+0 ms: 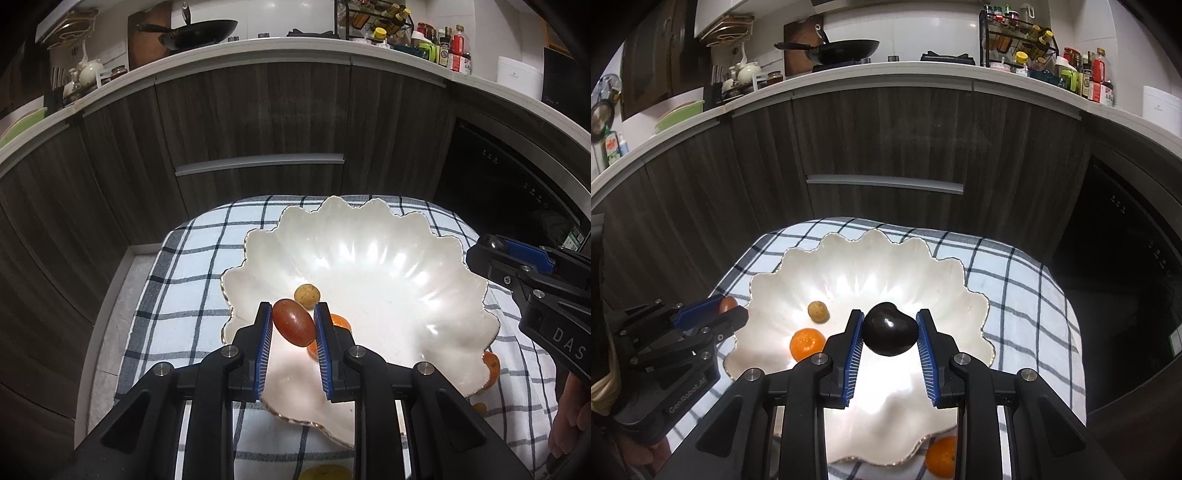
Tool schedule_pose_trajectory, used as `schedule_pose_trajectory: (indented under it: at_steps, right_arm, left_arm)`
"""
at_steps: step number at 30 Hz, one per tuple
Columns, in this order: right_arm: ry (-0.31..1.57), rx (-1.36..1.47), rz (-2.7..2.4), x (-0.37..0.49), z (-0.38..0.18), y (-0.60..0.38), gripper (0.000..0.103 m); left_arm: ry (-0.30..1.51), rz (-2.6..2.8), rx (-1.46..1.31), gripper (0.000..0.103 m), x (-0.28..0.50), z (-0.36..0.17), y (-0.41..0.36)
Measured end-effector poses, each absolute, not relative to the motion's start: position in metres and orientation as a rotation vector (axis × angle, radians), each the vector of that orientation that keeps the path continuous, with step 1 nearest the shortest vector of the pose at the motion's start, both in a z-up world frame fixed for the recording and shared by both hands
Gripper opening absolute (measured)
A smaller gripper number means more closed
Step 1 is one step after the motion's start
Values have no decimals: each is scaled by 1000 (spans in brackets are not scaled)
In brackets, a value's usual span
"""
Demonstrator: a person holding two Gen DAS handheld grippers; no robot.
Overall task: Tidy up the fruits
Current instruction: 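Carry the dark plum in right tool over the bowl while left tool carries the red oval fruit there, then open right tool to drop the dark plum in the bowl while left tool releases the red fruit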
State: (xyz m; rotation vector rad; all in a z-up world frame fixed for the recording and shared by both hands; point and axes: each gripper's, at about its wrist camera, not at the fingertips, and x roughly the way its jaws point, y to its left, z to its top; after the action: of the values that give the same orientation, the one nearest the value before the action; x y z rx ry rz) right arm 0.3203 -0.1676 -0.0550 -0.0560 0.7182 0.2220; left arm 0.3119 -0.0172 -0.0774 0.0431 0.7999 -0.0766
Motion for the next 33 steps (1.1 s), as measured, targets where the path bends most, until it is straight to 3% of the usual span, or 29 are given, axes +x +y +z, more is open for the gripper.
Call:
schedule_pose_trajectory:
  at_steps: [25, 26, 28, 33]
  right_arm:
    - [825, -52, 211, 365, -90, -155, 30]
    - [824, -56, 214, 367, -90, -155, 30]
    - [828, -61, 217, 368, -91, -154, 30]
    - [848, -66, 217, 372, -93, -152, 33]
  left_arm:
    - [885, -106, 3, 25, 349, -114, -2]
    - [887, -108, 3, 27, 349, -115, -2]
    - [897, -115, -5, 48, 349, -116, -1]
    - [879, -98, 4, 65, 346, -113, 0]
